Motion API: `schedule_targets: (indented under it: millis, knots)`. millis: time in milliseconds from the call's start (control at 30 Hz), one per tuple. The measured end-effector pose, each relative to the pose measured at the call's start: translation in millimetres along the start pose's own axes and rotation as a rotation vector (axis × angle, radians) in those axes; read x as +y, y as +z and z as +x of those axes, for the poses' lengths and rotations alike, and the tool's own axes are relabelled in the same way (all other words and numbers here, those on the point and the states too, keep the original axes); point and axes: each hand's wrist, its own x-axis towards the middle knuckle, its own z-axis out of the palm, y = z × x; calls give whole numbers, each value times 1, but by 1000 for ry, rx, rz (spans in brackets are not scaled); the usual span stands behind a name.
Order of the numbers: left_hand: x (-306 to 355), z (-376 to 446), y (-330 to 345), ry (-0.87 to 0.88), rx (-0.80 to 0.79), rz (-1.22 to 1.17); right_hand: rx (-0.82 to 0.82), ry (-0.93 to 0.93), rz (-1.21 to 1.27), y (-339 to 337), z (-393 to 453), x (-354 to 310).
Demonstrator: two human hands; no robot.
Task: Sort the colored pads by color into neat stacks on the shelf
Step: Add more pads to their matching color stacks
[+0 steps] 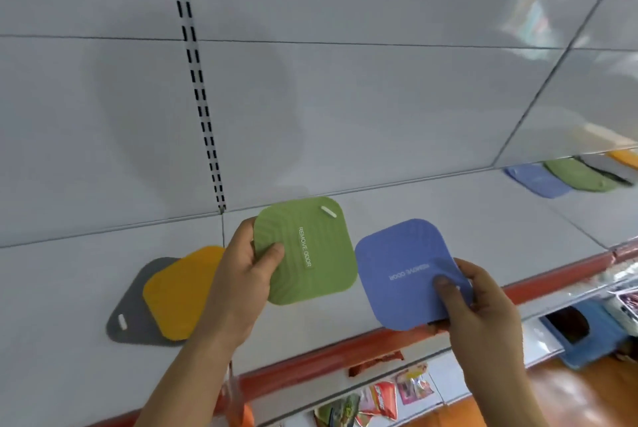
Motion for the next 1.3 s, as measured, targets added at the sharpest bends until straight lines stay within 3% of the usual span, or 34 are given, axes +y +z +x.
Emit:
schedule_targets:
  millis: [467,667,933,1133,1300]
  knots:
    - [9,-23,312,63,-250,74,230,110,191,-239,103,108]
    - [3,-8,420,62,-320,94,323,168,247,-309,152,147]
    - [-11,53,524,42,-302,38,257,125,236,-340,249,174]
    - [-18,109,557,-14,-139,-46,116,94,140,-336,352,178]
    - [-19,137,557,-38,16,-26,-61,127,202,-299,427,173]
